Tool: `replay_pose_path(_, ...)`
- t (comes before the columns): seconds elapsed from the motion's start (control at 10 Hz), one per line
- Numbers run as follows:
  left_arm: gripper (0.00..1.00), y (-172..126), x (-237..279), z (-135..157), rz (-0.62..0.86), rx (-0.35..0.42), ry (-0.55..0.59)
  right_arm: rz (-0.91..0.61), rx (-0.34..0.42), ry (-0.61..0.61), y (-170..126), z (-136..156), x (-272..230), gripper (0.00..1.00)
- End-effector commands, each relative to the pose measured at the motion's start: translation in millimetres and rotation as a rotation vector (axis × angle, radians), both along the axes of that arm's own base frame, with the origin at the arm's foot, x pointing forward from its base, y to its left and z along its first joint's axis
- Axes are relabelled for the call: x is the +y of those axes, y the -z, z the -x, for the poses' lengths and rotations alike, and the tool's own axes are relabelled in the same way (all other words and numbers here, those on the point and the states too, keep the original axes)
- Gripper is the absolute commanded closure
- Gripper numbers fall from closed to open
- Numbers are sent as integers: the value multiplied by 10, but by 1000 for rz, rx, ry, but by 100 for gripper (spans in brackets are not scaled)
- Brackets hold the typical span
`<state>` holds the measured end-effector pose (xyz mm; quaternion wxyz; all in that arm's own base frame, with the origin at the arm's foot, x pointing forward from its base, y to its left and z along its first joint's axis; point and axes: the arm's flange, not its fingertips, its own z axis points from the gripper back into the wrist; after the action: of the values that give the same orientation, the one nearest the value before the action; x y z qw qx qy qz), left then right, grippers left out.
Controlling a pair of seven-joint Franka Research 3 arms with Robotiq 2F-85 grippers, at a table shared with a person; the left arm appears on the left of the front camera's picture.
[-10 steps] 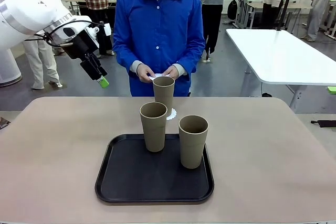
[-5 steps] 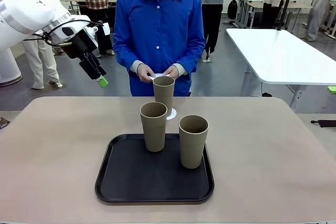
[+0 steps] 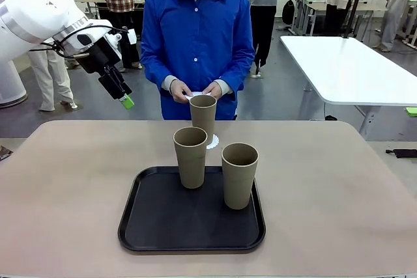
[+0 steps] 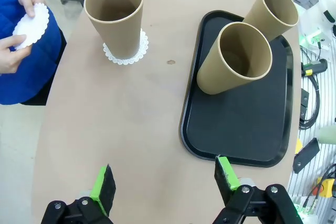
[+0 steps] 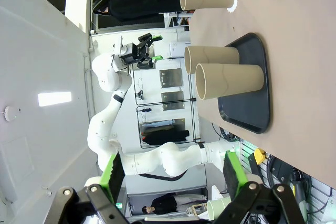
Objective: Place coasters on the table and set cups on them.
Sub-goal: Take one Reusable plastic cup from the Flat Tray and place it on a coaster set by the human.
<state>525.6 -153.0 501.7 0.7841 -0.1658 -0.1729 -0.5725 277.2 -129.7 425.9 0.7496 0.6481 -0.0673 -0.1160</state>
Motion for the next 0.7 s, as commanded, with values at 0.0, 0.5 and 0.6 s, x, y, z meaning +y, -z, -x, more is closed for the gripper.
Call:
replay_pose_path(0.0,0,-138,65,65,-117,-46,-115,-5,-7,2,-16,-1,2,0)
replay_pose_path(0.5,0,-25,965,820,-341,31,-540,-5,-7,2,-16,-1,2,0)
replay_pose_path(0.6,0,89,1163,1016,-275,70,-578,-5,-7,2,-16,-1,2,0)
